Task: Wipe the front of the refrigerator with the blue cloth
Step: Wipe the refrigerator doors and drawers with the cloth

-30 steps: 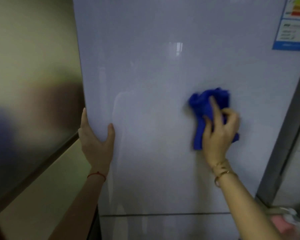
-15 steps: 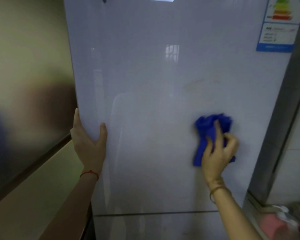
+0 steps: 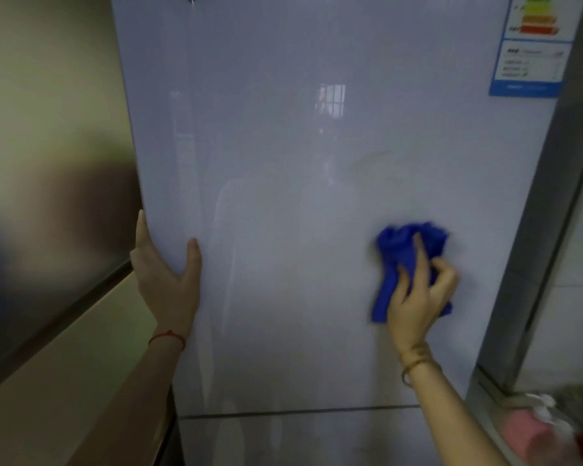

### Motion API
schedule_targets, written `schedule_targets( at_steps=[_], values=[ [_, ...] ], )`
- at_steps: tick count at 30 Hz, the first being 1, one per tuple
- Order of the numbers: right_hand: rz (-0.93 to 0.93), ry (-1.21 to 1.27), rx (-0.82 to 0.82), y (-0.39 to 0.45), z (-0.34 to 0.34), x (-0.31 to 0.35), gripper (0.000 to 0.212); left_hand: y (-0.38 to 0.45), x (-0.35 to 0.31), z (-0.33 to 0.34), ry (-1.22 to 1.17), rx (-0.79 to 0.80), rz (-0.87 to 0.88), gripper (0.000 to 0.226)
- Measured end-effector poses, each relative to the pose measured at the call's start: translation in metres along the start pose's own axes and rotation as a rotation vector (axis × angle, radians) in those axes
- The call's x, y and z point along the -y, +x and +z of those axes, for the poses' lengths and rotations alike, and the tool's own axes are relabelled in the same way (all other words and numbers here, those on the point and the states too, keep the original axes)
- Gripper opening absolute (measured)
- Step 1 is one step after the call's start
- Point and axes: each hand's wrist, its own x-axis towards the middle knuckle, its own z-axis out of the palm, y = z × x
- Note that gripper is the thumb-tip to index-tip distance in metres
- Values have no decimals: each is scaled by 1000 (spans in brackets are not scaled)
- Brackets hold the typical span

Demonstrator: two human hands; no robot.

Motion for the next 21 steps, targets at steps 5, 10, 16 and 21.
schedule_targets(
  at_steps=[5,10,16,21],
  values=[
    [-46,18,-78,65,29,63,40,0,1,1,4,-7,6,75],
    [-501,-70,148,17,28,65,57,1,0,0,-2,9,19,75],
    [27,7,-165,145,36,95,41,2,2,2,-1,6,2,78],
    [-597,-61,69,56,51,118,50,4,6,4,-16,17,-14,80]
  ],
)
